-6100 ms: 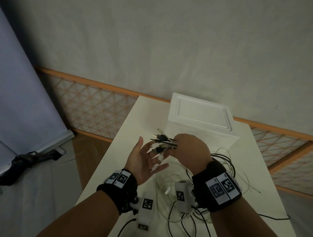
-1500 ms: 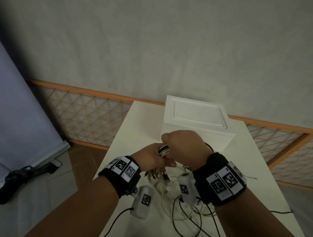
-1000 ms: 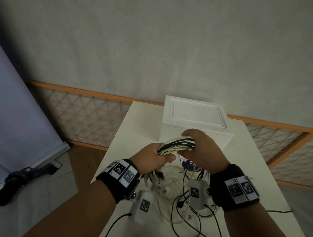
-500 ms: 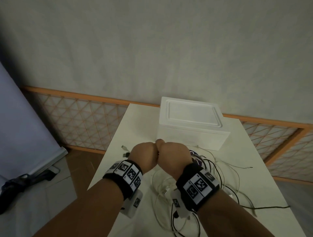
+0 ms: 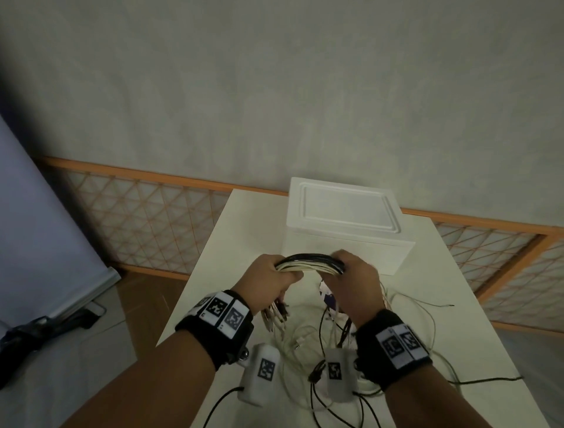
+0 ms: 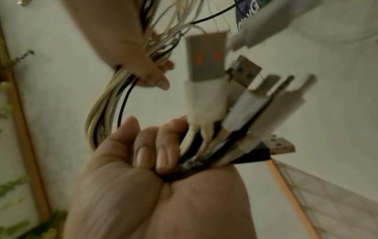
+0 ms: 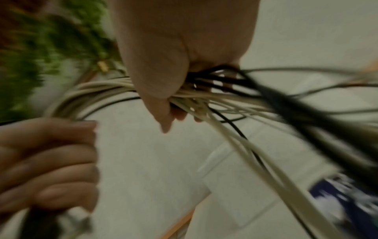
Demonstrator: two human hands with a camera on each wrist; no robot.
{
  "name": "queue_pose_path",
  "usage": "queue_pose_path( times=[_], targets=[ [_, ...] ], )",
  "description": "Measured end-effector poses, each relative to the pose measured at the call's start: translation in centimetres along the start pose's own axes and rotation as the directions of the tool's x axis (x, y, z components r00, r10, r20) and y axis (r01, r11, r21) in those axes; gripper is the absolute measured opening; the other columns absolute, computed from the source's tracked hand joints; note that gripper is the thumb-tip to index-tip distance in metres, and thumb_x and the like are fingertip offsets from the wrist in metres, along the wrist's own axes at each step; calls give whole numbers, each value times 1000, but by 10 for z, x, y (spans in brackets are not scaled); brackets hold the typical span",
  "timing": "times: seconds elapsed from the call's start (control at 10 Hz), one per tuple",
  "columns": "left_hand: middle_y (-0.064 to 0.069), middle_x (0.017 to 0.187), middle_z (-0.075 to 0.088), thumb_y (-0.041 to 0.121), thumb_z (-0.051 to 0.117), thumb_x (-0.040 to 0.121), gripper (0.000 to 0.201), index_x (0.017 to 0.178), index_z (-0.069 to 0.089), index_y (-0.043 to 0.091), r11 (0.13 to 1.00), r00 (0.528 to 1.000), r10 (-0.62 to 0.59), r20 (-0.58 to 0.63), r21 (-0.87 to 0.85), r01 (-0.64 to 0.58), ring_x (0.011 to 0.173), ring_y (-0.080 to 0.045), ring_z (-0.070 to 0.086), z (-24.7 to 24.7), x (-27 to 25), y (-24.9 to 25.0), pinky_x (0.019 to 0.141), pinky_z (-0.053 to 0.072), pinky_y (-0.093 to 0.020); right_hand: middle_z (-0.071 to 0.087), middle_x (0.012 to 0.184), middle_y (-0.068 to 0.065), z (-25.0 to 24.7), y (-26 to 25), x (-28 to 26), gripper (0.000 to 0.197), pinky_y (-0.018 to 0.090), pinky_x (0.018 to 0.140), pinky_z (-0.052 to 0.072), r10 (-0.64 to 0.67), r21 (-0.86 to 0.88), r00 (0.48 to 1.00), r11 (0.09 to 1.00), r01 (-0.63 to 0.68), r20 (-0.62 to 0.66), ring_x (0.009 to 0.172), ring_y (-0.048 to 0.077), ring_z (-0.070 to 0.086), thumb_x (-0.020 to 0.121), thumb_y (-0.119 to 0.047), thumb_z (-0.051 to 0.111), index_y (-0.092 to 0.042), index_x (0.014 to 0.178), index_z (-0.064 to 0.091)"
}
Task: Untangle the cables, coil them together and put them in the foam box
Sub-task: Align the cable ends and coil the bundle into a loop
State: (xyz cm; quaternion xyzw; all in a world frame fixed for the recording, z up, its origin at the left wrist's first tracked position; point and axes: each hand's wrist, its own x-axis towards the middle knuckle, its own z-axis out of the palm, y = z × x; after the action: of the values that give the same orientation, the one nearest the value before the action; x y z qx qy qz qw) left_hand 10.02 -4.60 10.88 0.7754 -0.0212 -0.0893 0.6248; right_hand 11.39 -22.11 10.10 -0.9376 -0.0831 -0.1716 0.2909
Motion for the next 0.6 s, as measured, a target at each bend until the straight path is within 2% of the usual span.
queue_pose_path(
  times=[0.1, 0.2, 0.3, 0.4, 0.5, 0.6],
  targets=[
    [4, 41, 36, 13, 66, 82, 33, 53, 51, 20, 983, 968, 1, 252, -178, 46, 38, -13, 33, 1, -10, 2, 55, 41, -29, 62, 67, -4, -6, 6, -2, 22, 20, 58, 41, 126, 299, 988, 943, -147, 89, 63, 14, 57, 77, 1, 59, -22, 76, 58],
    [4, 39, 32, 24, 67, 78, 31, 52, 50, 21, 952, 876, 48, 479, -289, 106, 36, -11, 30, 7, -17, 1, 57, 40, -30, 67, 77, -9, -18, -11, 14, 28, 14, 63, 45, 85, 414, 996, 908, -63, -34, 74, -4, 62, 78, 7, 57, -21, 80, 56],
    [5, 44, 39, 24, 63, 81, 11, 89, 66, 17, 939, 767, 140, 626, -329, 97, 40, -9, 36, 10, -20, 4, 64, 43, -33, 64, 81, -22, -20, -20, 28, 29, 9, 71, 45, 62, 466, 998, 884, -44, -23, 85, -14, 60, 87, 3, 55, -25, 81, 52],
    [3, 45, 43, 36, 69, 85, 21, 91, 70, 17, 935, 727, 210, 654, -353, 48, 42, -8, 41, 13, -24, 12, 67, 48, -30, 63, 75, -24, -20, -24, 33, 30, 9, 71, 43, 64, 466, 997, 884, -39, -37, 84, -14, 59, 88, 2, 56, -25, 75, 53],
    [-16, 44, 45, 42, 66, 85, 32, 77, 72, 12, 942, 704, 281, 652, -329, -70, 40, -8, 43, 15, -28, 28, 60, 46, -22, 67, 80, -9, -10, -28, 35, 24, 22, 76, 48, 108, 482, 988, 863, -150, 114, 84, 4, 64, 90, -9, 57, -26, 73, 58],
    [-10, 59, 63, 42, 65, 86, 28, 85, 76, 16, 942, 769, 314, 556, -284, -180, 51, -15, 56, 16, -27, 36, 62, 50, -28, 68, 86, 2, -1, -36, 23, 23, 24, 72, 53, 156, 499, 860, 758, -419, 485, 76, 9, 64, 75, -43, 73, -22, 83, 68]
  ],
)
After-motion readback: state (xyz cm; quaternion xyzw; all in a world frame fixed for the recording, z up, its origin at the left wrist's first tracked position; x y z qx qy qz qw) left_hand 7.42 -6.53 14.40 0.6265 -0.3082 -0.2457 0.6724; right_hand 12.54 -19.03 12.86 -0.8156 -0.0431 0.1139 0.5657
